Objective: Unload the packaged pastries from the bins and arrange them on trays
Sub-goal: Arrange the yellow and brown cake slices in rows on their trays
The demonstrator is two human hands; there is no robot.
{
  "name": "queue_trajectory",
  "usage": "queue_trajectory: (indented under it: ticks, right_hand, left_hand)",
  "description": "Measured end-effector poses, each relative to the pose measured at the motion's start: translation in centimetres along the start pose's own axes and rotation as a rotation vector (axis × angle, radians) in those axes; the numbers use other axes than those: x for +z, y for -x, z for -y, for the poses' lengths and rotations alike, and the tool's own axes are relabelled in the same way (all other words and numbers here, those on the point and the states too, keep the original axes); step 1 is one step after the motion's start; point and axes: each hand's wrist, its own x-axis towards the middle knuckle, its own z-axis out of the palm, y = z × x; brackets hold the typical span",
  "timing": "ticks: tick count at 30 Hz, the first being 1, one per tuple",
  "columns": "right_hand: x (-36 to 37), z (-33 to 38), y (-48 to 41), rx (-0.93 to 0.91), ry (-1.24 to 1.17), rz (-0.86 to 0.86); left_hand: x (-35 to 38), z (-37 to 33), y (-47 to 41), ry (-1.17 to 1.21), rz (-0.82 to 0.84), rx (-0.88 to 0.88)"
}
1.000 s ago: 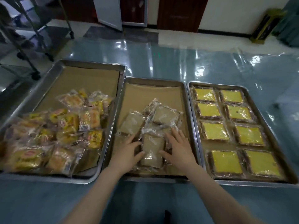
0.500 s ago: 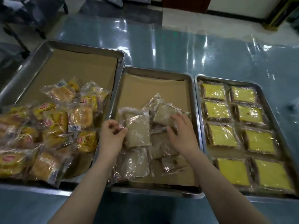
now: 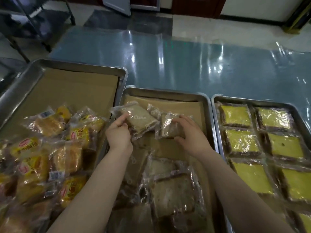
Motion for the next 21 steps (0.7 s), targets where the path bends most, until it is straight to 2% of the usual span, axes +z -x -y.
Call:
queue_trajectory:
  ticks: [3, 6, 8, 10, 12, 14, 18, 21]
  right_hand:
    - [0.0, -0.6, -2.0, 0.021, -0.012, -0.042]
    - [-0.1, -1.1, -3.8, 0.083, 0.137, -0.155]
    - [-0.2, -0.9, -4.6, 0.128, 0.283, -0.247]
    - [0.0, -0.1, -4.7, 0.031, 0.3, -0.304]
    - [0.6, 0.8, -4.4, -0.181, 0.275, -0.279]
    - [1.4, 1.2, -3.8, -0.291, 0.314, -0.208]
    - [2.7, 0.4, -4.0, -0.152, 0.422, -0.03]
    - [3.2, 0.0, -4.2, -0.141, 0.464, 0.05]
  left_hand:
    - [1.7, 0.0, -1.0, 0.016, -0.024, 0.108]
    - [2.6, 0.6, -1.9, -0.177, 0.067, 0.235]
    - [2.6, 1.2, -2.5, -0.327, 0.177, 0.223]
    - [2.1, 1.7, -2.6, -0.407, 0.274, 0.184]
    - [1.2, 2.1, -2.4, -0.452, 0.325, 0.187]
    - [0.4, 2.2, -2.2, -0.514, 0.354, 0.212]
    - [-0.8, 1.9, -1.2, -0.726, 0.392, 0.344]
    - [-1.3, 1.6, -0.3, -0.844, 0.399, 0.413]
